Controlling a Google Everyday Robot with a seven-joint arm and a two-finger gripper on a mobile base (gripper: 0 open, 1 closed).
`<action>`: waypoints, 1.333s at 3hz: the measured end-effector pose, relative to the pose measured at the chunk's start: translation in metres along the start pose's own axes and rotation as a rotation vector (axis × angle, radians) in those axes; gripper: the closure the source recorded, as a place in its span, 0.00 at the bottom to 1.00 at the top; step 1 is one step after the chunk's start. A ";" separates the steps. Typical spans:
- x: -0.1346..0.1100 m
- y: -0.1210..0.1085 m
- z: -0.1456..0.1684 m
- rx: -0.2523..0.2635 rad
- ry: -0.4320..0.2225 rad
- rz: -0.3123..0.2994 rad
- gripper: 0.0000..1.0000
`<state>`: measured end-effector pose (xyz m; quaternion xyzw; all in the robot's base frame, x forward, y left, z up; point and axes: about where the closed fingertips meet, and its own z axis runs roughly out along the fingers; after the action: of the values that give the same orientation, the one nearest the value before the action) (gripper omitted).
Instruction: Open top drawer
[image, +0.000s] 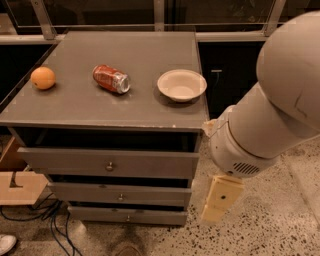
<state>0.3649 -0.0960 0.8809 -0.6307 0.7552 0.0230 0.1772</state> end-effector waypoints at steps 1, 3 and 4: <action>-0.012 0.021 0.033 -0.048 -0.010 -0.013 0.00; -0.023 0.034 0.111 -0.119 -0.035 -0.046 0.00; -0.028 0.020 0.145 -0.124 -0.064 -0.053 0.00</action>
Offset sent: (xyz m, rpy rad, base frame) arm -0.0128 0.0631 -0.1089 0.0420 0.1103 0.0882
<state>0.3842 -0.0280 0.7499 -0.6594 0.7291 0.0854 0.1624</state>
